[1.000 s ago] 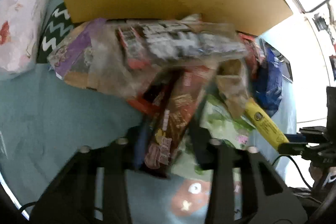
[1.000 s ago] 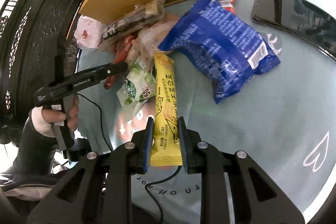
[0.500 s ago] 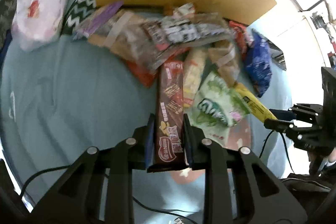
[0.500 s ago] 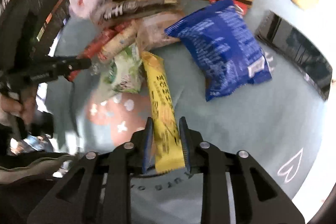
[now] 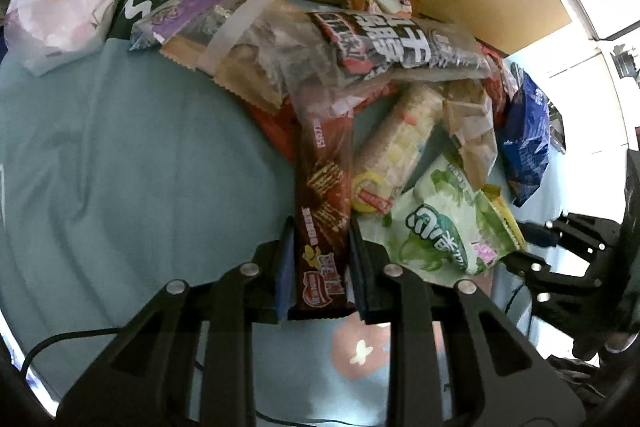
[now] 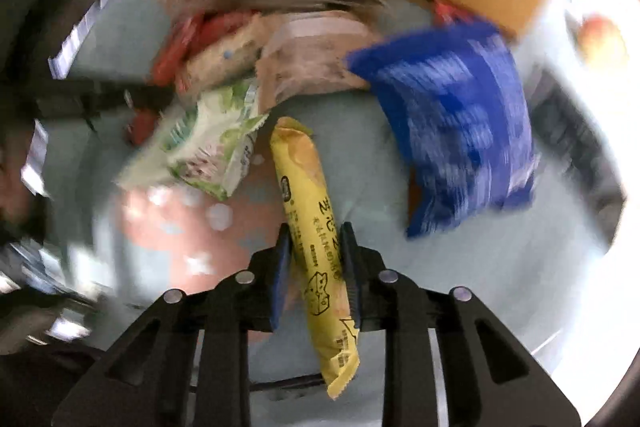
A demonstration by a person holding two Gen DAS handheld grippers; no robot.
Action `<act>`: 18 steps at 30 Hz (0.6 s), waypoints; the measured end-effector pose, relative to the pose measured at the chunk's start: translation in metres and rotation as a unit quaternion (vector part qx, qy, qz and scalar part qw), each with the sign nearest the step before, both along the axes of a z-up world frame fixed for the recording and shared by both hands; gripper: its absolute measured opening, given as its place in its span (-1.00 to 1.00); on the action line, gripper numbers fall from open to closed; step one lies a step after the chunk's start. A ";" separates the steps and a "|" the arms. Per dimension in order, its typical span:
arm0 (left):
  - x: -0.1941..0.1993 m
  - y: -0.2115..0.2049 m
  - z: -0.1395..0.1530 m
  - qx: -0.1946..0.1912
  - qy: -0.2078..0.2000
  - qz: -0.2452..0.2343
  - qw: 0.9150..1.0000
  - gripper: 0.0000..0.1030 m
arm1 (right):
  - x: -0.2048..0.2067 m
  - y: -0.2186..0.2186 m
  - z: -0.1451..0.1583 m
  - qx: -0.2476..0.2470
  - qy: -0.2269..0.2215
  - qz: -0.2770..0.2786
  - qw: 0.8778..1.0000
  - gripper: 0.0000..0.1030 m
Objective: Organize snacks
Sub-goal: 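Carry both bars into the yellow box and open both tools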
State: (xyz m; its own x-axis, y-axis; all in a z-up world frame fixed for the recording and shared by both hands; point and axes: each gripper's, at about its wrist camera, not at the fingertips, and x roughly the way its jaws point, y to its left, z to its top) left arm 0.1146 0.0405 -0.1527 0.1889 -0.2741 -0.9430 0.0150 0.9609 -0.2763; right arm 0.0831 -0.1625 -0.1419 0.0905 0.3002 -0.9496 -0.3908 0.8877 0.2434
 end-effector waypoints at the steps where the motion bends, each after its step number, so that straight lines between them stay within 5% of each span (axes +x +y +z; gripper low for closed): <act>1: -0.002 0.002 0.004 -0.002 -0.004 0.001 1.000 -0.53 | 0.003 -0.011 0.002 0.033 0.019 -0.022 0.999 -0.52; 5: -0.019 0.007 0.036 -0.023 -0.035 -0.002 0.999 -0.53 | 0.005 -0.051 0.017 0.151 0.069 -0.086 0.982 -0.52; 11: -0.035 0.010 0.077 -0.033 -0.071 -0.005 0.997 -0.53 | 0.005 -0.078 0.064 0.239 0.051 -0.089 0.965 -0.52; 14: -0.035 0.012 0.082 -0.032 -0.076 -0.003 0.997 -0.53 | 0.009 -0.069 0.074 0.207 0.023 -0.068 0.976 -0.52; 18: -0.029 0.008 0.065 -0.027 -0.057 0.008 0.998 -0.53 | -0.002 -0.046 0.048 0.072 -0.004 0.005 0.997 -0.43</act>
